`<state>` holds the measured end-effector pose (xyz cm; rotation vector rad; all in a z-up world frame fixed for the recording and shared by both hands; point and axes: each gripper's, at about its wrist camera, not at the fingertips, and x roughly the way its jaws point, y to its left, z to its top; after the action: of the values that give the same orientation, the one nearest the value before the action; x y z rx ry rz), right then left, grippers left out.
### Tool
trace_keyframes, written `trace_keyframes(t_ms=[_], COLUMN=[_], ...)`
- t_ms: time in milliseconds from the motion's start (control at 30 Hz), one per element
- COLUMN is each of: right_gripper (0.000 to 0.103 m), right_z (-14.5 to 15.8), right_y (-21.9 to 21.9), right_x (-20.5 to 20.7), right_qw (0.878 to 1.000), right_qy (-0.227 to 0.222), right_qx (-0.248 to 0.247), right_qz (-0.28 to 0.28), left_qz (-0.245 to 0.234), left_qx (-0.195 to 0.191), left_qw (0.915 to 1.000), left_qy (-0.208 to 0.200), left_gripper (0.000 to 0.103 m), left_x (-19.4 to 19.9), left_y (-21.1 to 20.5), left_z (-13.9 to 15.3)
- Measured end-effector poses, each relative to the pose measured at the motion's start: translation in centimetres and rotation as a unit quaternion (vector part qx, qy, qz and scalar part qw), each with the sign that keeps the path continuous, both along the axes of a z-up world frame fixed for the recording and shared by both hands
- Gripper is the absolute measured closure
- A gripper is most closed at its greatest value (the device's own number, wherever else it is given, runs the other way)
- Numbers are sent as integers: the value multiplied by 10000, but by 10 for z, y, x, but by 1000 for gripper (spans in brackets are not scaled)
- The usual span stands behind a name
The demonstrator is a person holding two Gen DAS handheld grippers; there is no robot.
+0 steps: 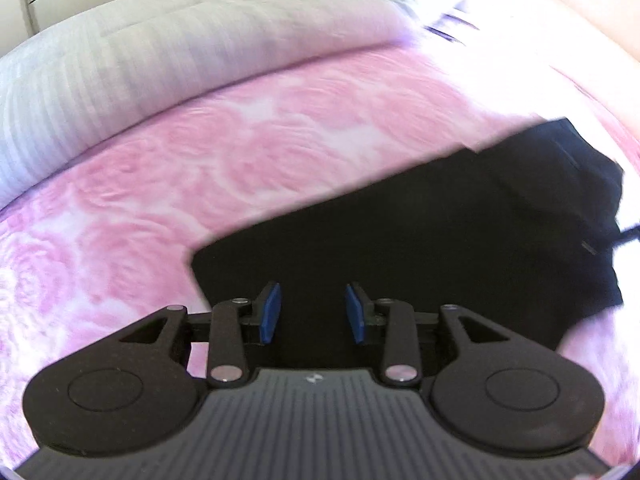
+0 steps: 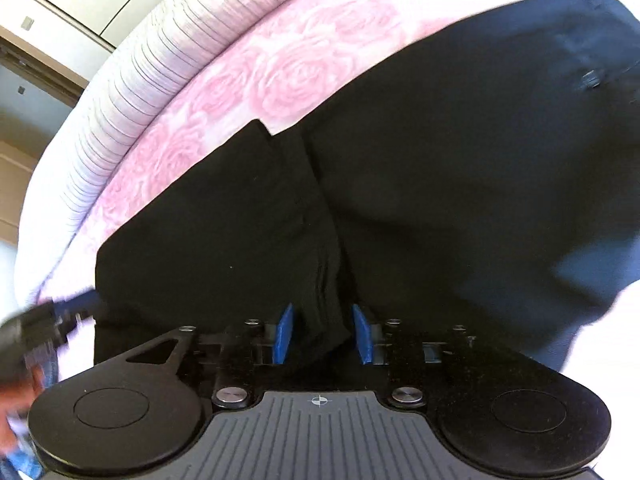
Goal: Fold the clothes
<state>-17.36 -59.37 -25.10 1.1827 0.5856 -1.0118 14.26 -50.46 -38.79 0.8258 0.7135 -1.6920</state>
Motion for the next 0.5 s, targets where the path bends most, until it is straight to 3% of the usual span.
trace_keyframes(t_ms=[100,200,333,500], right_gripper=[66,66,66,58], right_z=[4,3,30,62], right_y=[10,17,39,73], right_x=[1,7,26,85], right_qw=[9996,9985,9895,9640], right_qy=[203,454,956,893], right_qx=[-166,-265,-942,-1703], right_qz=[77,128,540,1835], left_qz=[246,225,186,540], left_qx=[440,748,629,588], left_qw=[9985,9968,9976,9950], left_qy=[189,159,202,601], left_gripper=[76,86,84,70], left_x=[22,30,34,60], left_y=[-38,-63,-75,-43], left_z=[-19,-40,-33,-3])
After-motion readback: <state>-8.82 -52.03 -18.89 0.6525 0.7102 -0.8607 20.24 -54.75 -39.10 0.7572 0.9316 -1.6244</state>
